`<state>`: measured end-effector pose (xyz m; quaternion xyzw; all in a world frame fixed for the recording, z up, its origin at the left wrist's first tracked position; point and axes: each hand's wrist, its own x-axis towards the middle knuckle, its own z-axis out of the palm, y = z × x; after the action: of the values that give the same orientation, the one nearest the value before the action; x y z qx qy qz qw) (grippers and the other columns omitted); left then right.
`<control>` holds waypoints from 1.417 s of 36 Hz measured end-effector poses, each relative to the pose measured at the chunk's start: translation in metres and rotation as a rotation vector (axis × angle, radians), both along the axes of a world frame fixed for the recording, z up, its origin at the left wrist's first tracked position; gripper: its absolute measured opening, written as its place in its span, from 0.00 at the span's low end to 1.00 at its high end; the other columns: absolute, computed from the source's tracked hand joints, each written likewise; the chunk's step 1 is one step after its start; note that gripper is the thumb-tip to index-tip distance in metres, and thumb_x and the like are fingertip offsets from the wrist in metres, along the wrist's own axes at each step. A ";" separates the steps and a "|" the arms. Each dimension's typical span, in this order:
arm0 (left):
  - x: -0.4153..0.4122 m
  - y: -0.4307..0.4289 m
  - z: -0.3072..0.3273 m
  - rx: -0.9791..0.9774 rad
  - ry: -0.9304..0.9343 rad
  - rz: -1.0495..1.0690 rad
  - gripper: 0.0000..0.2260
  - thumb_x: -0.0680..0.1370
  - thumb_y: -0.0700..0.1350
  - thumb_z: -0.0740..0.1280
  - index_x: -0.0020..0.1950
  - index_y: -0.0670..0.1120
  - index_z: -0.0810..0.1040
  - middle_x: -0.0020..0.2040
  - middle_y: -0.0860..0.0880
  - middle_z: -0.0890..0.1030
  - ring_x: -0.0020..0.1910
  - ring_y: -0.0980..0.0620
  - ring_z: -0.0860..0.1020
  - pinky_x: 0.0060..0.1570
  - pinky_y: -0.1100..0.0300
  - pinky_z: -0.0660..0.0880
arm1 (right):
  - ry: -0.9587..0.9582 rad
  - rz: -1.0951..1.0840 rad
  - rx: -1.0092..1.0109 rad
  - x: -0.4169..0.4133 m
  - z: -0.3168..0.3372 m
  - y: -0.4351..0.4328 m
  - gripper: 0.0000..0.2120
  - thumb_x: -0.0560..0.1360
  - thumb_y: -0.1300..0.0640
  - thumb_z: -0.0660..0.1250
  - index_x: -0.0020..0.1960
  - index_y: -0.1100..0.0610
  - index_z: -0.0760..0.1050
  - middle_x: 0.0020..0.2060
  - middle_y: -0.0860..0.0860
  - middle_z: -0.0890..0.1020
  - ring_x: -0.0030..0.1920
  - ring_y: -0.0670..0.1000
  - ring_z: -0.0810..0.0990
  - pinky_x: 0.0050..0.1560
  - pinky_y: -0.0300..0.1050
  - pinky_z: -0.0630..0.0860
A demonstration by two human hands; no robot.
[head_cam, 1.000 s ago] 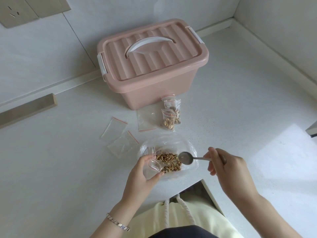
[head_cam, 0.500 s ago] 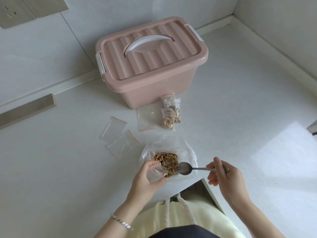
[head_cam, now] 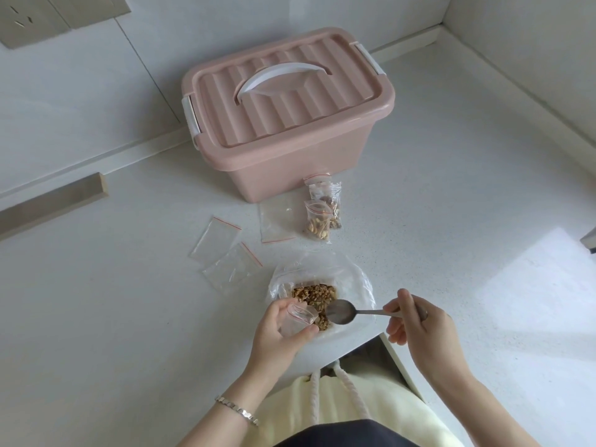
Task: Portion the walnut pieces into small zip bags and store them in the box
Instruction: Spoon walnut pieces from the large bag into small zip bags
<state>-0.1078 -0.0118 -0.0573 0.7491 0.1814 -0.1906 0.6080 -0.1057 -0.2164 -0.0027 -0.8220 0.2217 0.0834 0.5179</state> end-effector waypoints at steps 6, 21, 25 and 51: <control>0.000 -0.007 0.003 -0.066 -0.012 0.042 0.18 0.69 0.36 0.73 0.52 0.52 0.72 0.56 0.54 0.78 0.52 0.63 0.76 0.33 0.77 0.71 | -0.002 0.077 -0.091 -0.002 -0.003 0.003 0.16 0.78 0.52 0.57 0.35 0.52 0.77 0.24 0.51 0.78 0.24 0.44 0.75 0.33 0.39 0.74; -0.002 -0.002 -0.005 -0.073 0.000 0.033 0.19 0.68 0.38 0.74 0.52 0.55 0.73 0.55 0.59 0.78 0.60 0.57 0.74 0.58 0.60 0.69 | -0.104 0.102 -0.153 -0.005 -0.006 -0.003 0.15 0.78 0.53 0.58 0.34 0.49 0.76 0.24 0.50 0.77 0.27 0.46 0.77 0.34 0.45 0.75; -0.002 -0.004 -0.005 -0.052 0.000 0.030 0.19 0.68 0.39 0.74 0.53 0.55 0.72 0.56 0.59 0.78 0.57 0.34 0.72 0.59 0.49 0.71 | -0.090 0.156 -0.167 -0.005 -0.010 -0.001 0.15 0.77 0.52 0.58 0.33 0.46 0.75 0.23 0.49 0.77 0.27 0.46 0.77 0.34 0.43 0.75; 0.004 0.007 0.016 0.157 -0.153 -0.143 0.19 0.68 0.44 0.75 0.53 0.58 0.73 0.55 0.64 0.76 0.56 0.75 0.69 0.49 0.84 0.61 | 0.172 -0.292 0.430 0.003 -0.019 -0.021 0.20 0.80 0.51 0.53 0.42 0.64 0.76 0.26 0.57 0.77 0.26 0.52 0.76 0.28 0.39 0.74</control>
<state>-0.1040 -0.0044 -0.0414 0.8176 0.0950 -0.1609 0.5446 -0.1023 -0.2370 -0.0218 -0.6424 0.3585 0.1226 0.6662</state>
